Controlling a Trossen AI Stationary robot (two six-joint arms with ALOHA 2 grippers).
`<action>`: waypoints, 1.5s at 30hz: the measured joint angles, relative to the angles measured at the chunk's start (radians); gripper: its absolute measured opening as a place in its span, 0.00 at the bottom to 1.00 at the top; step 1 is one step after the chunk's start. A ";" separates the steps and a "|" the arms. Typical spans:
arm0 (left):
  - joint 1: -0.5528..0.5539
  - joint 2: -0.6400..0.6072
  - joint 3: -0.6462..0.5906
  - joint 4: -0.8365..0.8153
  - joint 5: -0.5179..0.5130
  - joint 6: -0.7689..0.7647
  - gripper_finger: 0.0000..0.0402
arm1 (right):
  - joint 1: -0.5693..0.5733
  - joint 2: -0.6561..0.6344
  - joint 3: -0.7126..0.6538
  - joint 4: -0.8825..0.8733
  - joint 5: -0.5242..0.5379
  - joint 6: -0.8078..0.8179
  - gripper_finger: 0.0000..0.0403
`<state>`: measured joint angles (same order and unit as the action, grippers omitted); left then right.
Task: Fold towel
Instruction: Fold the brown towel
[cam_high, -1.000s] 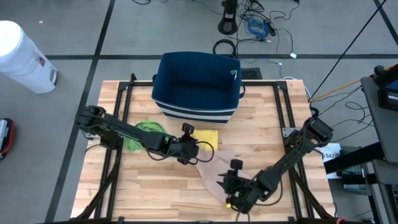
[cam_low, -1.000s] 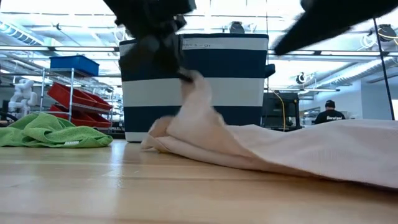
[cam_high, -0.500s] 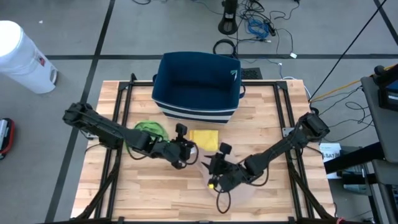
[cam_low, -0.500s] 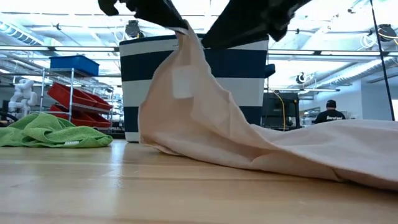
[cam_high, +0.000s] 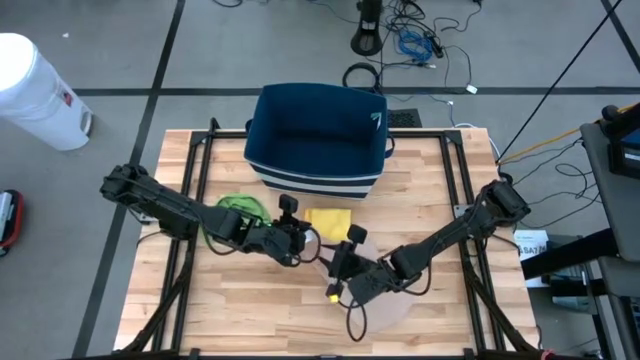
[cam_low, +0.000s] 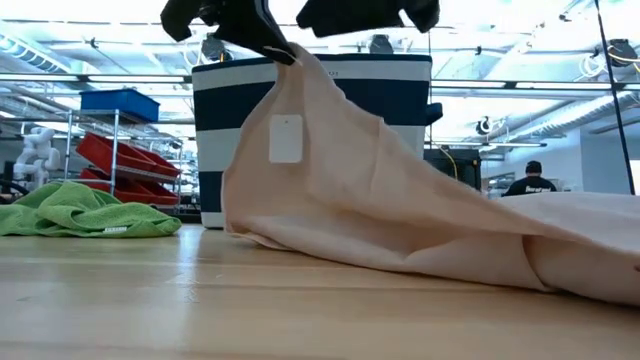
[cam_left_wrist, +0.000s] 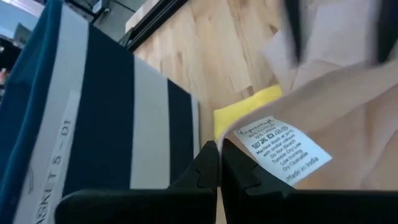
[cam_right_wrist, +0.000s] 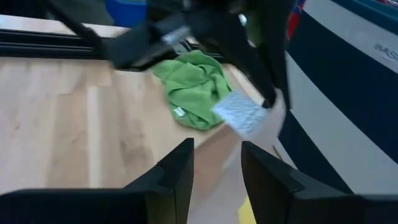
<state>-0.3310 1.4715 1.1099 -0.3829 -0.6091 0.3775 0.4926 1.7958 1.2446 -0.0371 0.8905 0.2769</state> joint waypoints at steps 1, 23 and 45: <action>-0.002 0.000 0.000 0.005 0.005 0.000 0.00 | -0.008 0.000 0.000 -0.007 -0.002 0.009 0.30; -0.029 -0.002 0.000 0.085 -0.104 0.104 0.00 | -0.053 0.045 0.000 -0.081 -0.083 0.103 0.25; -0.058 -0.171 0.001 0.102 -0.232 0.191 0.00 | 0.029 0.052 0.000 -0.498 -0.082 0.438 0.11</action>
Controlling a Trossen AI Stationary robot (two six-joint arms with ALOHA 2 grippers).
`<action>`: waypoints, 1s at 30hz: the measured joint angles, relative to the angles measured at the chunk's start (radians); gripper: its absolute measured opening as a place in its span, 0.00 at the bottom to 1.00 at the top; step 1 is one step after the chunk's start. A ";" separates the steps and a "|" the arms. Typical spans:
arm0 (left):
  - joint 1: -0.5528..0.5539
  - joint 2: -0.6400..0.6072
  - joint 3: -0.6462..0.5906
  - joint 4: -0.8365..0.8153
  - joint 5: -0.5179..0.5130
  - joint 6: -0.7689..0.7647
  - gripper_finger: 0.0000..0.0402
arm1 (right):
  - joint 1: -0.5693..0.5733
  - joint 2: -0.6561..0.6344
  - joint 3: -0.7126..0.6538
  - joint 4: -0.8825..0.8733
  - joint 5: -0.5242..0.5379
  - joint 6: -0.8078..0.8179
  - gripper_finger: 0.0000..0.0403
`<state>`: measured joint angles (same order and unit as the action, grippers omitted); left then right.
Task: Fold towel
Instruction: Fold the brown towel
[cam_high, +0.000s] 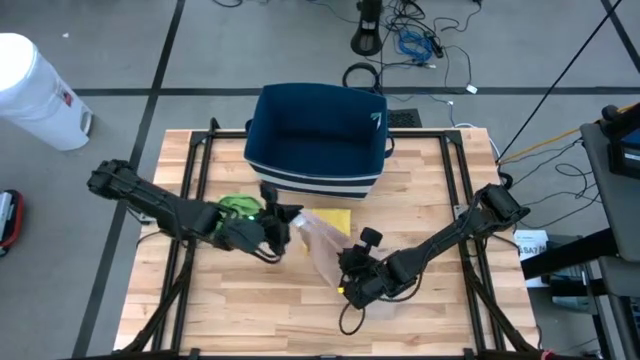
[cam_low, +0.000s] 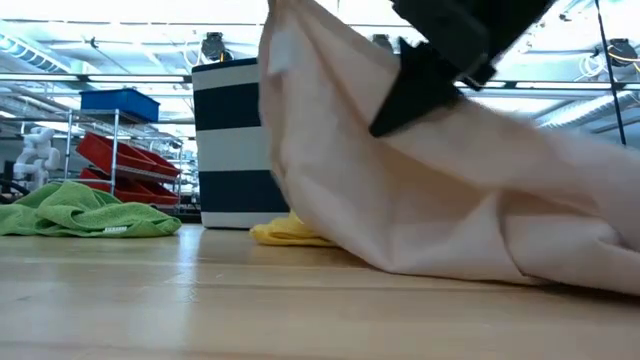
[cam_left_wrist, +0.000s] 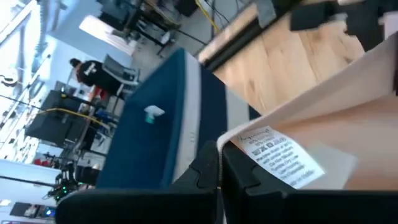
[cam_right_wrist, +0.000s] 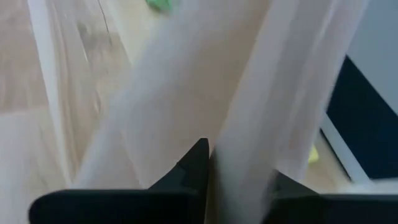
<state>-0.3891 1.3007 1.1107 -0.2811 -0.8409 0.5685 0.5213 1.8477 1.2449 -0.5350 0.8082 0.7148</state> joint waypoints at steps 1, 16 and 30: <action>-0.002 -0.015 0.000 0.002 -0.004 0.002 0.00 | 0.007 0.000 0.000 -0.025 0.000 0.020 0.10; -0.039 -0.096 0.000 -0.024 -0.027 -0.006 0.00 | 0.113 -0.002 0.094 -0.449 -0.010 0.254 0.08; -0.040 -0.095 0.000 -0.053 -0.056 -0.009 0.00 | 0.201 -0.021 0.095 -0.530 -0.190 0.346 0.08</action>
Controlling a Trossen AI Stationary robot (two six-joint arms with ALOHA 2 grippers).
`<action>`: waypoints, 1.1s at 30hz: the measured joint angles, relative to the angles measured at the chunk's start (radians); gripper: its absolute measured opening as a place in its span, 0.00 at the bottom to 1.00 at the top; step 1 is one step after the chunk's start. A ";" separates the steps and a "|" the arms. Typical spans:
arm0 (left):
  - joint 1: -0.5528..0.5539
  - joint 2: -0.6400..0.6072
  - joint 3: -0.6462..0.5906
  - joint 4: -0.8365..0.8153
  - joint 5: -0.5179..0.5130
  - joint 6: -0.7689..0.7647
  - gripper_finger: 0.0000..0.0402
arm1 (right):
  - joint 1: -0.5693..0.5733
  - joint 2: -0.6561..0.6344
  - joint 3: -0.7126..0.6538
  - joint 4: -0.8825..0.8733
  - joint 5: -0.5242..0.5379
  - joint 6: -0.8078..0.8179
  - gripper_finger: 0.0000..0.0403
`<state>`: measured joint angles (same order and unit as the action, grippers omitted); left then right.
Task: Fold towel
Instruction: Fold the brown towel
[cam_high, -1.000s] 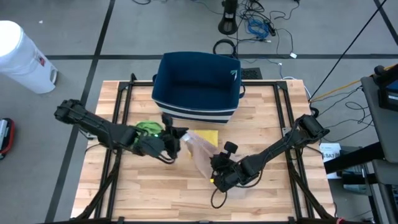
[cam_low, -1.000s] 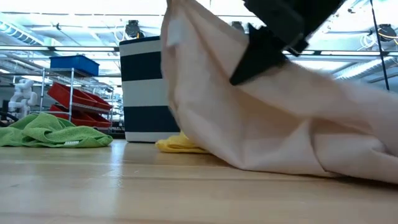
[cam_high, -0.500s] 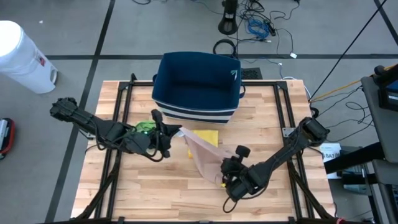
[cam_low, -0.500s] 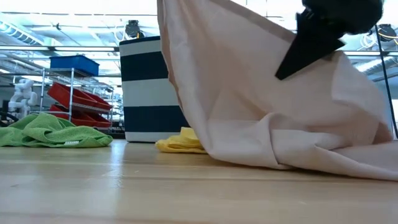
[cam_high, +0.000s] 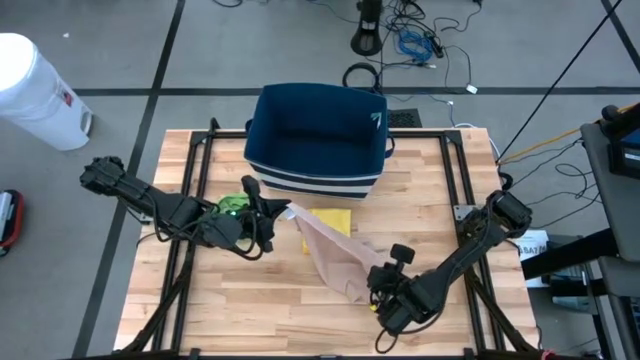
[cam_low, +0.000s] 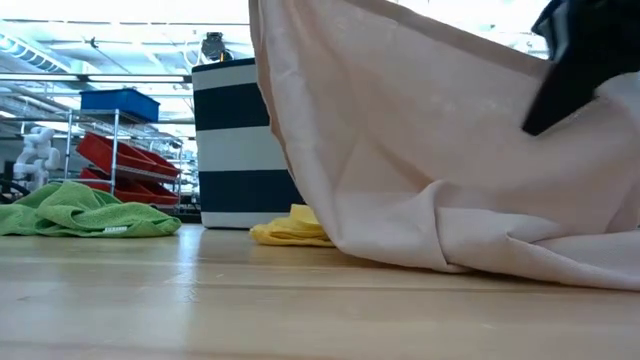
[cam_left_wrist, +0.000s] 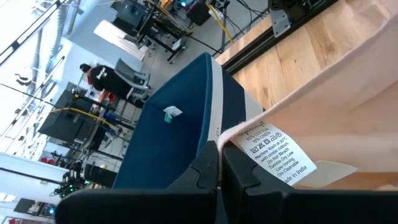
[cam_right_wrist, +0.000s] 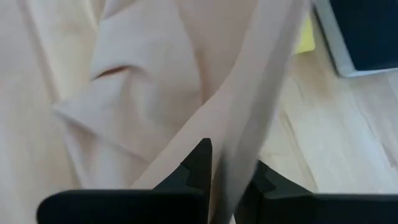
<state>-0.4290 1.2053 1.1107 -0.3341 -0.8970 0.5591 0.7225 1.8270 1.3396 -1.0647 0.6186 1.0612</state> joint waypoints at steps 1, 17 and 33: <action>0.000 0.000 0.000 -0.001 -0.001 0.000 0.00 | 0.010 -0.005 0.000 -0.002 -0.002 0.004 0.08; 0.000 0.000 0.000 -0.002 0.010 -0.017 0.00 | 0.075 -0.040 0.000 -0.053 -0.099 0.032 0.08; 0.000 0.000 0.000 -0.012 0.023 -0.034 0.00 | 0.121 -0.040 0.000 -0.061 -0.131 0.103 0.08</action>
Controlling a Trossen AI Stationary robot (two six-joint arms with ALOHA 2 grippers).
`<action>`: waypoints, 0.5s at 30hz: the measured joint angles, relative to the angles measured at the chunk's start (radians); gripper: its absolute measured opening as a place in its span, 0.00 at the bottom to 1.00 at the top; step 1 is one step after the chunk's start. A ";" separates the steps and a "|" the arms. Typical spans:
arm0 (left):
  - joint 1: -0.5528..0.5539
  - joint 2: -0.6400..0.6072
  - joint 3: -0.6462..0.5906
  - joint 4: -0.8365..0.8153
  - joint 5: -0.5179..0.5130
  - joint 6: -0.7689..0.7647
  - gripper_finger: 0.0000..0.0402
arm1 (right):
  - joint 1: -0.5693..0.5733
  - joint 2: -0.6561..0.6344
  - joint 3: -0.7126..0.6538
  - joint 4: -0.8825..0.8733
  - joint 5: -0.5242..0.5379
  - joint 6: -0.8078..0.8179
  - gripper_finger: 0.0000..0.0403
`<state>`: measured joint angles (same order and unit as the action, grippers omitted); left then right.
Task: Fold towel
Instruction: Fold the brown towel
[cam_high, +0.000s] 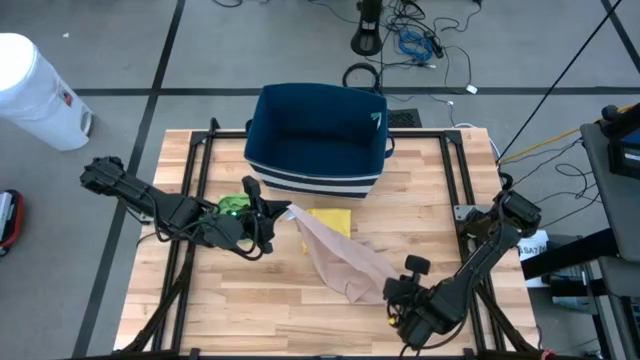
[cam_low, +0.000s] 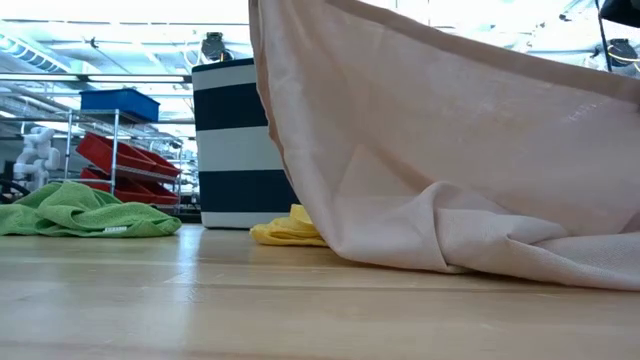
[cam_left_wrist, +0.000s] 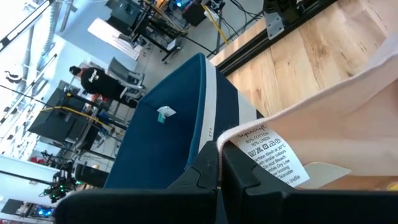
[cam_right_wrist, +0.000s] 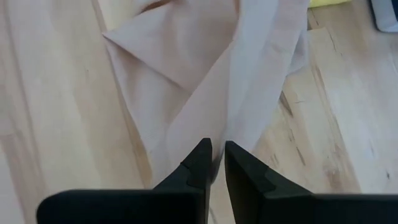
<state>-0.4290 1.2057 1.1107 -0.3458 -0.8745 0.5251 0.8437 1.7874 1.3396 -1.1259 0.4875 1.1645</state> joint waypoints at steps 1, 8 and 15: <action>0.000 0.000 0.000 0.000 0.000 0.000 0.00 | 0.004 0.000 0.000 0.001 0.000 0.005 0.08; 0.000 0.000 0.000 0.001 0.001 -0.002 0.00 | 0.009 0.016 0.000 0.027 0.002 0.004 0.08; 0.000 0.000 0.000 0.001 0.006 -0.012 0.00 | -0.001 0.064 -0.001 0.057 0.018 -0.067 0.01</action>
<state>-0.4290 1.2057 1.1107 -0.3447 -0.8684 0.5129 0.8428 1.8509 1.3388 -1.0694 0.5052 1.0976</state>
